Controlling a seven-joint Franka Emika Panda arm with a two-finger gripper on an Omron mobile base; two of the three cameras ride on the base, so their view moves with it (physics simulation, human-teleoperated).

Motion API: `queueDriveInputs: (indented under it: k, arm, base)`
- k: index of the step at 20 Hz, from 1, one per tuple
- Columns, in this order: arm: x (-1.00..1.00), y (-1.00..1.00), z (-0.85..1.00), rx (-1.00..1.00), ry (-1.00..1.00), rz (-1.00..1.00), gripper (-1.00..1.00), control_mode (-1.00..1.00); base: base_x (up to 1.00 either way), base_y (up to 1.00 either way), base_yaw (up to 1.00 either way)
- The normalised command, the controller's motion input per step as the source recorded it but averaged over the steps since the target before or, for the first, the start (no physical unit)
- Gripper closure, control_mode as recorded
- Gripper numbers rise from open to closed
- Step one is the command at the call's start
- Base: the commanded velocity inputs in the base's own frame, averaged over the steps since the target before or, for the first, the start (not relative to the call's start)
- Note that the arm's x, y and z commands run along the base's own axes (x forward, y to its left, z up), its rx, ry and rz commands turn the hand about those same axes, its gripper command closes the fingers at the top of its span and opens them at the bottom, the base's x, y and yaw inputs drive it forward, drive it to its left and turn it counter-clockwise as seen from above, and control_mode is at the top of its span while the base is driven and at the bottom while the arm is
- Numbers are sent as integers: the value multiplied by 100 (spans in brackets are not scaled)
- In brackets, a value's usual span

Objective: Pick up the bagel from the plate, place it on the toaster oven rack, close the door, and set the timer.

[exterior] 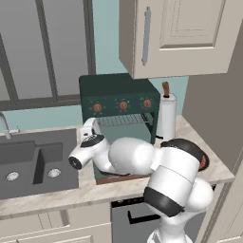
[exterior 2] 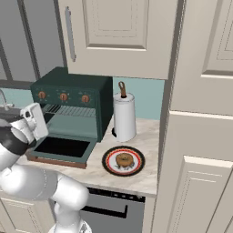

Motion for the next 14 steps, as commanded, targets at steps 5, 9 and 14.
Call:
queueDriveInputs:
  k: [5, 9, 14]
  arm:
    - [25, 0, -6, -5, 0, 0, -100, -100]
    - [28, 0, -15, -6, 0, 0, -100, -100]
    - [29, 0, -4, -4, 0, 0, -100, -100]
  base:
    - [0, 0, 0]
    - [0, 0, 0]
    - [0, 0, 0]
